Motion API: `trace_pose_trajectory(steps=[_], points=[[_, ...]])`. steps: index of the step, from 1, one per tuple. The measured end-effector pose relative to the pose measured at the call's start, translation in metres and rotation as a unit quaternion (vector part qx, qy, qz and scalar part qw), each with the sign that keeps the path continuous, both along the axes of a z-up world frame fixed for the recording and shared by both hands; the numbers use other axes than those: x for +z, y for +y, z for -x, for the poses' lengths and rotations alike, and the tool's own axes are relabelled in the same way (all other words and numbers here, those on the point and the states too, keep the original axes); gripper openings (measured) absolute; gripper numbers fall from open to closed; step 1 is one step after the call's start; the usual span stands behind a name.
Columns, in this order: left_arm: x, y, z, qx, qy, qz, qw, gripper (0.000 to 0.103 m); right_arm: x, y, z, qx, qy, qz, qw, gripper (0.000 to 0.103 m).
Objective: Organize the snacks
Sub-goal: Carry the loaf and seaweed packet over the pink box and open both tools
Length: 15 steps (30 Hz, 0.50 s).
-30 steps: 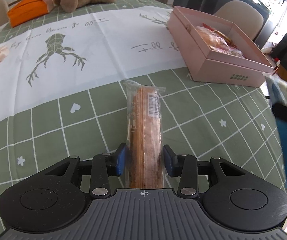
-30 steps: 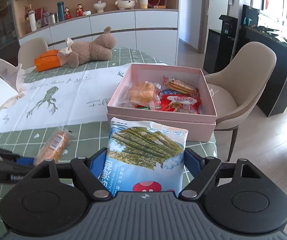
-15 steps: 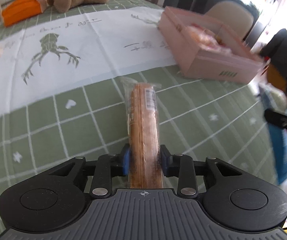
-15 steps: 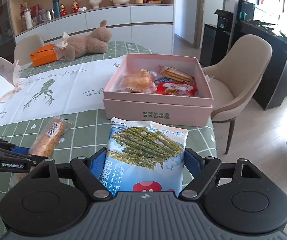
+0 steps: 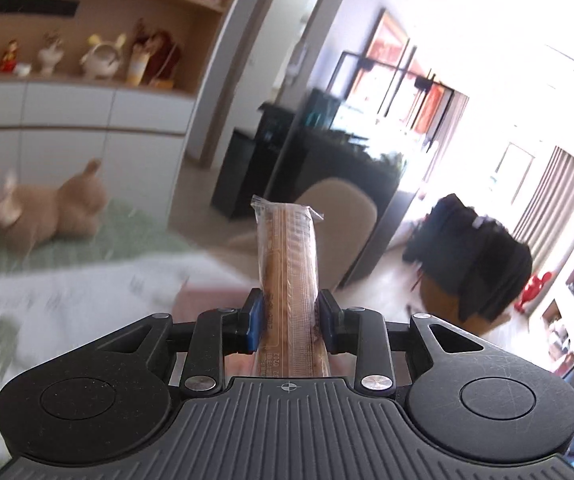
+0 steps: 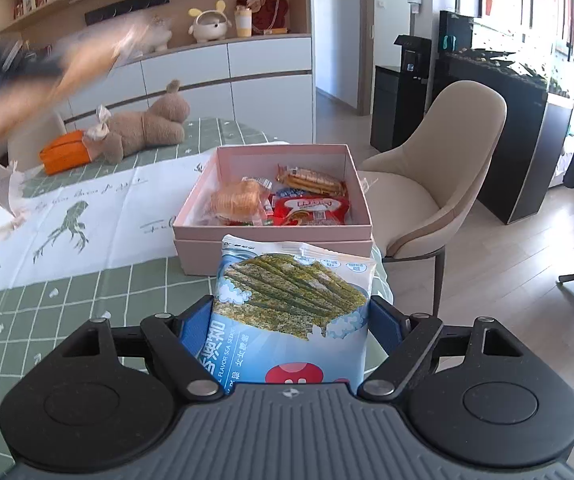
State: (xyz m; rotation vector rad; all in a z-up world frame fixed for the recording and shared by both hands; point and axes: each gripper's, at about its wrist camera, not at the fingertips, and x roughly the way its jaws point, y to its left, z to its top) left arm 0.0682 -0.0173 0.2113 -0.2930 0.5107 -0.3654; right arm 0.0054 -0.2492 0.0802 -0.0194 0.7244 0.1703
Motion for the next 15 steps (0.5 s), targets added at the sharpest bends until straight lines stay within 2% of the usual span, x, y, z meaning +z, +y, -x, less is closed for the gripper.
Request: trace_pose_trajectory(steps=[2, 4, 6, 8, 12, 15], points=[[-0.009, -0.012, -0.040, -0.005, 0.019, 0.019, 0.9996, 0.034, 0.000, 0.001, 0.001, -0.004, 0.001, -0.005, 1.000, 0.081], [-0.033, -0.016, -0.077, -0.018, 0.049, 0.046, 0.9976, 0.036, -0.001, 0.003, 0.002, -0.009, 0.003, -0.007, 1.000, 0.081], [-0.055, -0.017, -0.091, -0.001, 0.062, 0.033, 0.9975, 0.036, -0.003, 0.001, 0.002, -0.017, 0.008, -0.004, 1.000, 0.082], [-0.072, -0.014, -0.091, 0.016, 0.068, 0.015, 0.9974, 0.036, -0.007, -0.003, 0.001, -0.031, 0.016, 0.002, 0.999, 0.082], [-0.091, 0.008, -0.068, 0.032, 0.074, 0.048, 0.9956, 0.036, -0.009, -0.014, -0.009, -0.044, 0.032, 0.011, 0.998, 0.082], [-0.109, 0.024, -0.044, 0.049, 0.090, 0.037, 0.9941, 0.036, 0.012, -0.010, -0.033, -0.032, 0.011, 0.026, 0.999, 0.082]])
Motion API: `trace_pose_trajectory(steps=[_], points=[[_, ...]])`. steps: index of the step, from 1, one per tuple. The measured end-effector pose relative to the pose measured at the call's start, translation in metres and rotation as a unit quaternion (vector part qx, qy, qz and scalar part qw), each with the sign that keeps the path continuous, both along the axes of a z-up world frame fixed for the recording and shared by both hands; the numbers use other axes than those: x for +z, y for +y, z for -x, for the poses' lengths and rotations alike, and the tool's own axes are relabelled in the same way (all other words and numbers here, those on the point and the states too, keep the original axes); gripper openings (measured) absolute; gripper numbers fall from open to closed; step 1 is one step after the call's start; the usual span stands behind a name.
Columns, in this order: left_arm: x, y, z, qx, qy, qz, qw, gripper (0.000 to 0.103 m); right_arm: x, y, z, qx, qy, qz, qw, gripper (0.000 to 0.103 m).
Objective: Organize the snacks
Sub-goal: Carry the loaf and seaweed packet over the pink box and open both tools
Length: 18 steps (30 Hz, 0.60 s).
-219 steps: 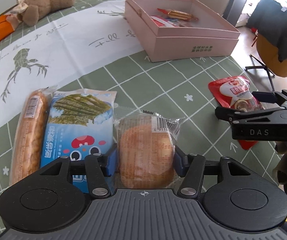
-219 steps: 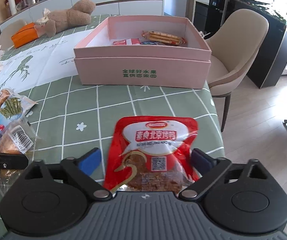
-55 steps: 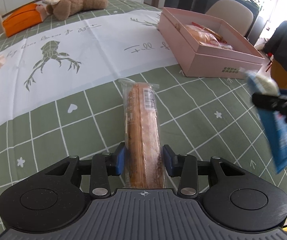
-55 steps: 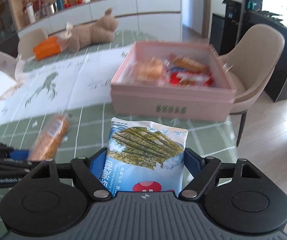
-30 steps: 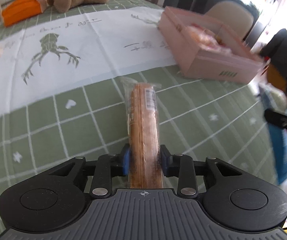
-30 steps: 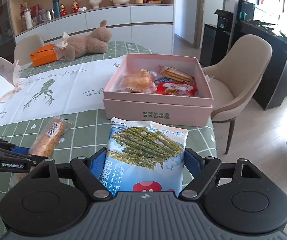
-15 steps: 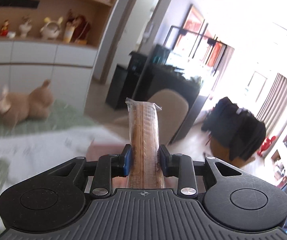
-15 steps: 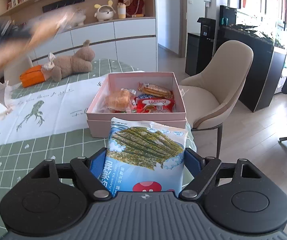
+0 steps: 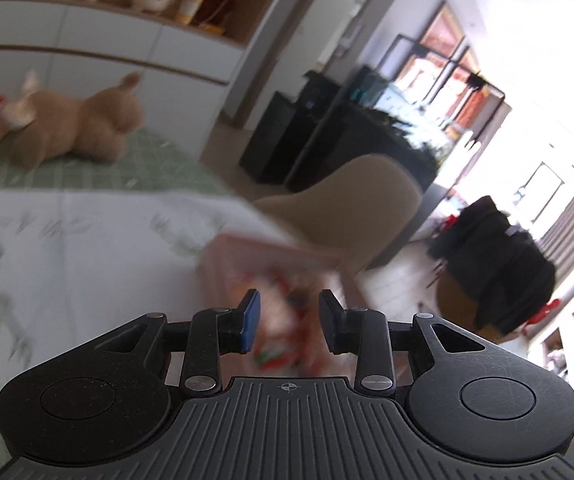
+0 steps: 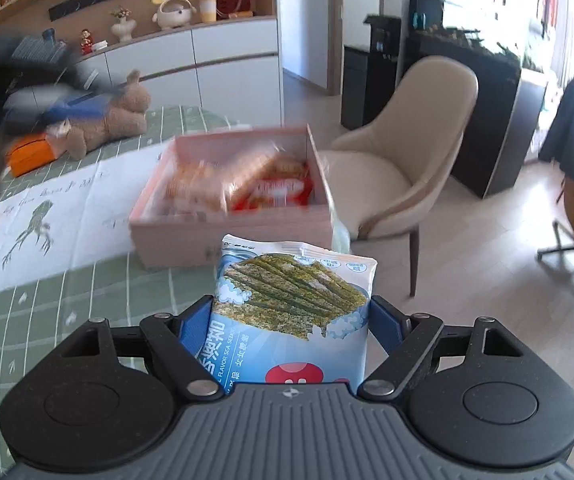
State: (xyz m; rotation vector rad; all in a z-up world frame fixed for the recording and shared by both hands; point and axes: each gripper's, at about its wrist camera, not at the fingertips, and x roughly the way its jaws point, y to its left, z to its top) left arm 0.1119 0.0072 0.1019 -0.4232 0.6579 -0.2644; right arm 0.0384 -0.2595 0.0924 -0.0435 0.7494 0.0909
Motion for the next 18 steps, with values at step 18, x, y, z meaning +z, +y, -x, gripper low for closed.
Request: trace_pose_trajectory(steps=[18], points=[[-0.059, 0.020, 0.085, 0.010, 0.081, -0.134, 0.9876, 0.036, -0.013, 0.061, -0.182, 0.021, 0.029, -0.065, 0.997, 0.094]])
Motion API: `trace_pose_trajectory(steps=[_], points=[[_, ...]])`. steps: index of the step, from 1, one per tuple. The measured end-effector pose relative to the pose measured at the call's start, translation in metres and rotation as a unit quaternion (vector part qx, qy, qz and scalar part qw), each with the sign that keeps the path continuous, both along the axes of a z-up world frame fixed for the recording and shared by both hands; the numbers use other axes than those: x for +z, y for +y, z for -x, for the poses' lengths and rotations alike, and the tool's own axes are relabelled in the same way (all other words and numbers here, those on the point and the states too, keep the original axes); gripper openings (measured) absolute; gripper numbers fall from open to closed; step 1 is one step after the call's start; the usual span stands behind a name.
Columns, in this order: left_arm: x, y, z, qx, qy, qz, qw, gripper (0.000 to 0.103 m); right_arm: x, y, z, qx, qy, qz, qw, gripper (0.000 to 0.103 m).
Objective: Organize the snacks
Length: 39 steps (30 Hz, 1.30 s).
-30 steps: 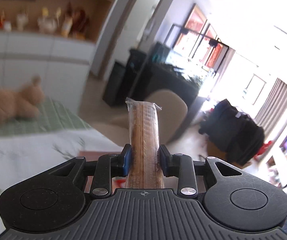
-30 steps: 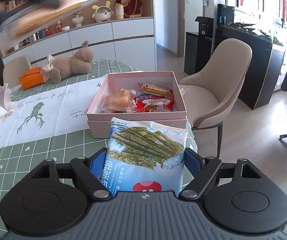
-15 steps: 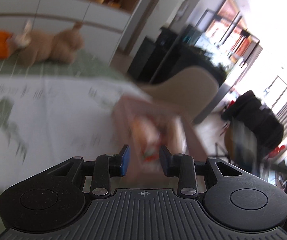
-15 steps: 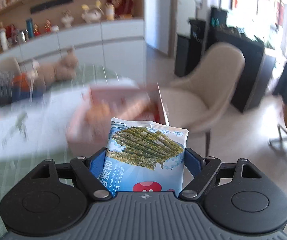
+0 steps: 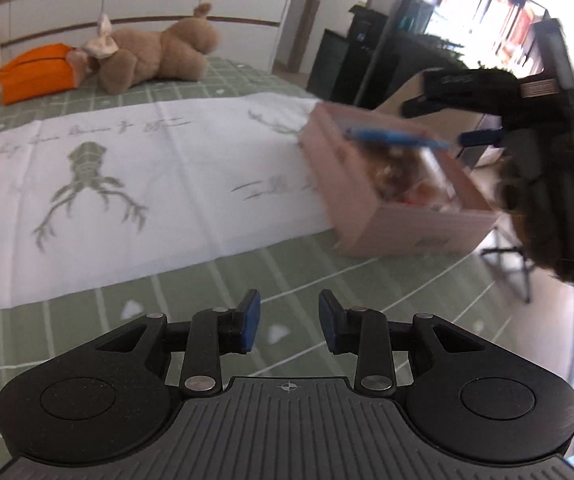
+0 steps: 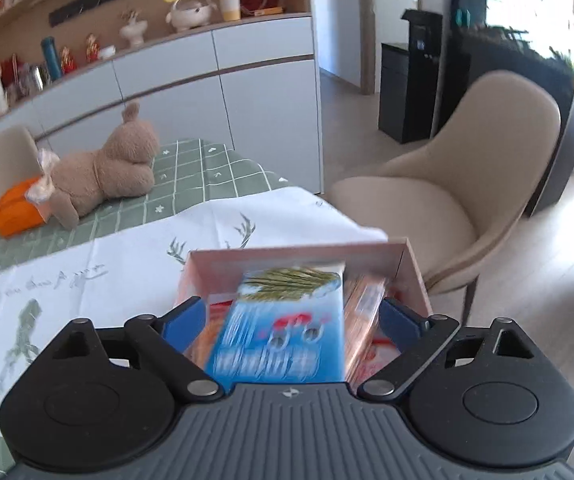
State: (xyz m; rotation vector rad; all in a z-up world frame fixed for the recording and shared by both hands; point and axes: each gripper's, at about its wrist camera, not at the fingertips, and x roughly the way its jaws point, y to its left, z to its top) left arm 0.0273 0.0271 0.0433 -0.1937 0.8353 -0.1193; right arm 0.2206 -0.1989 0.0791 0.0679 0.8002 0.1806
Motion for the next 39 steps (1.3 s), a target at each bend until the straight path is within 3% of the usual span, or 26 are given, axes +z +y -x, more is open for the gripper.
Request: trace_pose_trajectory(steps=[3, 9, 14, 16, 22, 31, 39], points=[[-0.010, -0.007, 0.012, -0.001, 0.002, -0.044, 0.9990, 0.036, -0.007, -0.006, 0.036, 0.002, -0.014, -0.006, 1.000, 0.094], [-0.036, -0.018, 0.019, 0.009, 0.014, -0.047, 0.9987, 0.036, -0.044, -0.007, 0.123, 0.013, -0.009, 0.031, 0.999, 0.095], [-0.045, -0.039, 0.019, -0.005, -0.030, -0.085, 0.9959, 0.040, -0.087, 0.006, 0.162, 0.032, 0.045, 0.045, 0.997, 0.095], [-0.048, -0.046, 0.019, -0.014, -0.044, -0.102, 0.9938, 0.047, -0.093, 0.013, 0.172, 0.033, 0.031, 0.061, 0.997, 0.096], [-0.057, -0.049, 0.022, 0.005, -0.088, -0.102, 0.9908, 0.049, -0.101, 0.013, 0.175, -0.005, 0.006, 0.064, 0.998, 0.103], [-0.057, -0.052, 0.014, 0.013, -0.091, -0.115, 0.9891, 0.053, -0.106, 0.006, 0.182, -0.008, -0.045, 0.058, 0.997, 0.103], [-0.058, -0.051, 0.014, 0.014, -0.090, -0.111, 0.9896, 0.053, -0.106, 0.007, 0.180, -0.008, -0.045, 0.056, 0.997, 0.103]])
